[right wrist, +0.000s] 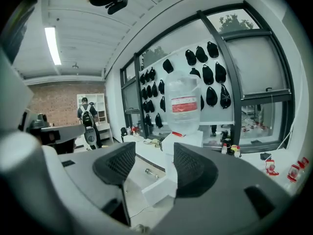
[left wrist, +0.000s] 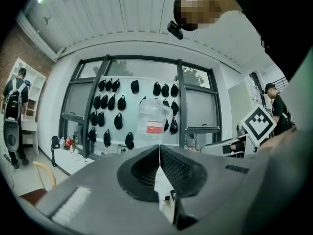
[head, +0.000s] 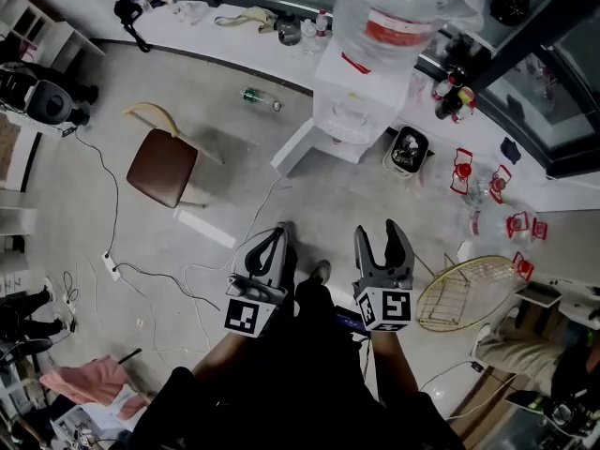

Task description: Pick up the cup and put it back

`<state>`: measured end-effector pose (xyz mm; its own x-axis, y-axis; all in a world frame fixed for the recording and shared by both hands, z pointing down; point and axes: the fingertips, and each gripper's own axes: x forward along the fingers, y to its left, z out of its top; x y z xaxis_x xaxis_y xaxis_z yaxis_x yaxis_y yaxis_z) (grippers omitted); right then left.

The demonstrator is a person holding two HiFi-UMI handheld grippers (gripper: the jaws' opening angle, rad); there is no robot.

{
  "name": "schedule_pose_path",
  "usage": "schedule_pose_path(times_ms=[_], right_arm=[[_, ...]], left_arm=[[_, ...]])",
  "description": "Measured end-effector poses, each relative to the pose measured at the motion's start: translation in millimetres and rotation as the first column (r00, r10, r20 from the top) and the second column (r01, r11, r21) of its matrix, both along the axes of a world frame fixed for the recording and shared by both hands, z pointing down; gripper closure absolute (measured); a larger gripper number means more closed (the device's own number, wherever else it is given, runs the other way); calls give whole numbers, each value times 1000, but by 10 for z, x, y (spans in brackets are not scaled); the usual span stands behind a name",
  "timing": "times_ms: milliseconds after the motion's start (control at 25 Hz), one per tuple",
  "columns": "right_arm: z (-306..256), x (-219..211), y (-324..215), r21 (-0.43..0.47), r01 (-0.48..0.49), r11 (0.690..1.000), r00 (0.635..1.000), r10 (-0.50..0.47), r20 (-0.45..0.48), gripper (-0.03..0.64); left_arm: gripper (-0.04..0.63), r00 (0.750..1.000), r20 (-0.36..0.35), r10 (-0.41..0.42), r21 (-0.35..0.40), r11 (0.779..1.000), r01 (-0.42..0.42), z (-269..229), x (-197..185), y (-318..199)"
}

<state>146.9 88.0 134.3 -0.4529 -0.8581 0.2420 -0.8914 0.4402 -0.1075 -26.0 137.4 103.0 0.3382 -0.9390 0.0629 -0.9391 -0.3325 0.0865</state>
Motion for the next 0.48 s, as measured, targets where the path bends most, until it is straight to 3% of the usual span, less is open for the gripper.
schedule_pose_path(times_ms=[480], right_arm=[[528, -519, -1134, -20, -6, 1000, 999, 5, -47, 382]], left_arm=[[588, 997, -18, 78, 20, 997, -78, 440, -387, -1523]])
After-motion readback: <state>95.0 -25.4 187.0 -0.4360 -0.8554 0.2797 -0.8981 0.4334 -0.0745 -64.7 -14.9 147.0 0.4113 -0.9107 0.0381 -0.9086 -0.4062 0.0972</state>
